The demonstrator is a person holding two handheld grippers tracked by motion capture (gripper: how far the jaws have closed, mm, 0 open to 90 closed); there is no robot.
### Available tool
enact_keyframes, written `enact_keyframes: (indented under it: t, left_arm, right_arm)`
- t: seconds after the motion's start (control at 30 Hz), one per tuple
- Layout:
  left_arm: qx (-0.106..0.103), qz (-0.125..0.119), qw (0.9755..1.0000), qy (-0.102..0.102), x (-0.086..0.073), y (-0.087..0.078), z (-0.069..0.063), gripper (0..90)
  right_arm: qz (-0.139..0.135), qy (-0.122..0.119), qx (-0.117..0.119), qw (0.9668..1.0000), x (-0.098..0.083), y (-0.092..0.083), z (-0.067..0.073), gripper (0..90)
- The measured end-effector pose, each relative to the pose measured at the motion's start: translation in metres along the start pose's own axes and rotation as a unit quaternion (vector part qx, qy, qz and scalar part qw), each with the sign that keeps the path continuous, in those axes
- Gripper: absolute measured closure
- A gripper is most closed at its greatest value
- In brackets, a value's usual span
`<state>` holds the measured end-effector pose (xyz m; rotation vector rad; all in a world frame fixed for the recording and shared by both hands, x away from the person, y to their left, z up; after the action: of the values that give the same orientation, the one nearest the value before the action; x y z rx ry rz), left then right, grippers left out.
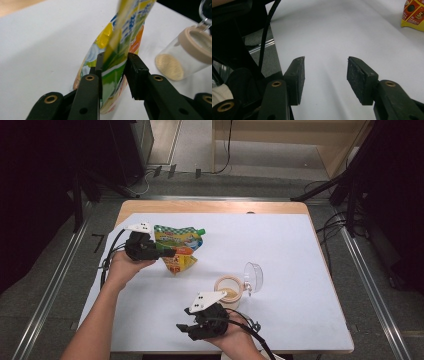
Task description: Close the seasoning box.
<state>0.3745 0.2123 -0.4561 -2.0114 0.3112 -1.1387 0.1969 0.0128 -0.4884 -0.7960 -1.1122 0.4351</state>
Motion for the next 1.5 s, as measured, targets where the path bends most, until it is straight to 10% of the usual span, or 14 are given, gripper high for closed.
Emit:
enact_keyframes:
  t: [0.63,1.27,1.5]
  left_arm:
    - [0.007,0.018,0.9997,-0.016,0.008,-0.022,-0.020,90.0]
    - [-0.048,0.011,0.9984,0.026,0.032,-0.076,-0.101,90.0]
    - [-0.069,0.011,0.9962,0.051,0.042,-0.092,-0.135,90.0]
  right_arm:
    - [-0.029,0.016,-0.014,0.9994,0.001,-0.003,-0.009,49.8]
    - [-0.088,0.064,-0.045,0.9930,0.012,-0.019,-0.025,50.5]
    - [-0.086,0.078,-0.063,0.9913,0.017,-0.018,-0.031,64.0]
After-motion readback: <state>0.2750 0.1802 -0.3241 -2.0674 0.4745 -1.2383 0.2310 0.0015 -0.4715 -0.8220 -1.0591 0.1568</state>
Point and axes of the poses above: each handheld gripper's, and its own axes: y roughly forward along the jaws, x roughly out of its top, z roughly to its left, the point moved 4 cm from there along y, roughly forward along the jaws, and after that the axes turned 12 degrees about z, right-handed, at the moved point
